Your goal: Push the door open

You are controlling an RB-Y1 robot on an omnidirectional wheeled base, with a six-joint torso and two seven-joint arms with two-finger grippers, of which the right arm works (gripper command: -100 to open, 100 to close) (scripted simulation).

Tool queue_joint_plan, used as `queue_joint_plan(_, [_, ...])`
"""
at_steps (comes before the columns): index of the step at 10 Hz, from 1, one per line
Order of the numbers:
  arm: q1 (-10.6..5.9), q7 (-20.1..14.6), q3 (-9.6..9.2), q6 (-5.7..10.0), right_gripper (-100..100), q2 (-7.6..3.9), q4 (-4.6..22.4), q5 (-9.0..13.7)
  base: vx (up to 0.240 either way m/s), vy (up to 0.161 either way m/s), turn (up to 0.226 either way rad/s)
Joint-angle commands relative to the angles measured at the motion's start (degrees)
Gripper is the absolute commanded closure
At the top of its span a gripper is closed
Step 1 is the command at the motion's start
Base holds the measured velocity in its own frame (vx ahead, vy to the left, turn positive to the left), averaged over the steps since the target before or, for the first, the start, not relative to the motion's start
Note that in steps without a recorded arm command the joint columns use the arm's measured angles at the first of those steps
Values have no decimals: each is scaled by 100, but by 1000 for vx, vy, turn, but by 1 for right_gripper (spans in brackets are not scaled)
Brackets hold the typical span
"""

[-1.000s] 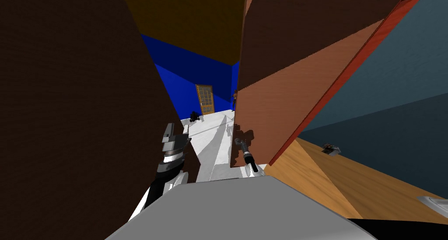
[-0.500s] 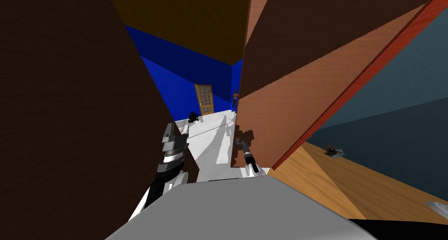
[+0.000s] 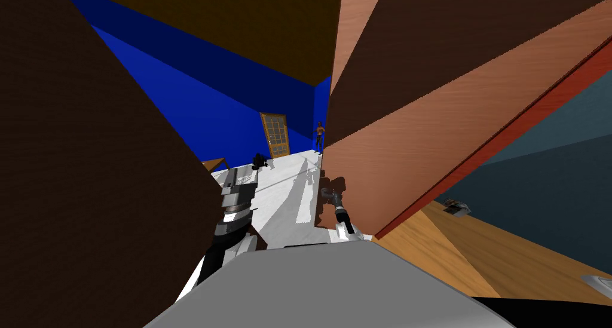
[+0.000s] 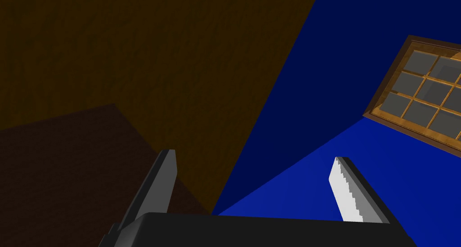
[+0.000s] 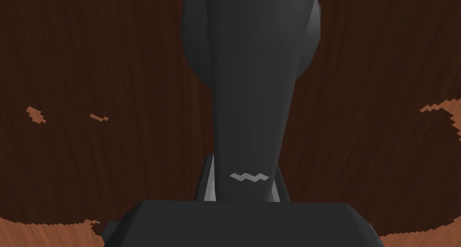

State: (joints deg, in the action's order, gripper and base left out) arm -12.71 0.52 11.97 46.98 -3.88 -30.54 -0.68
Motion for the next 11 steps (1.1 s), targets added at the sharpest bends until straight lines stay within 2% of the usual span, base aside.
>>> queue_joint_plan(1, [31,73,131,30,100,-103,-106,66,230,32,-94])
queue_joint_plan(2, [31,73,131,30,100,-103,-66,66,139,18,-6])
queue_joint_plan(4, [25,238,297,36,100,-67,-126,157,195,26,-107])
queue_joint_plan(5, [25,238,297,36,100,-67,-126,157,144,25,-38])
queue_joint_plan(6, [21,349,410,40,100,-18,-139,218,221,54,-111])
queue_joint_plan(8, [19,404,465,41,100,16,-146,249,198,23,-89])
queue_joint_plan(11, [11,608,672,49,100,190,-170,362,197,31,-100])
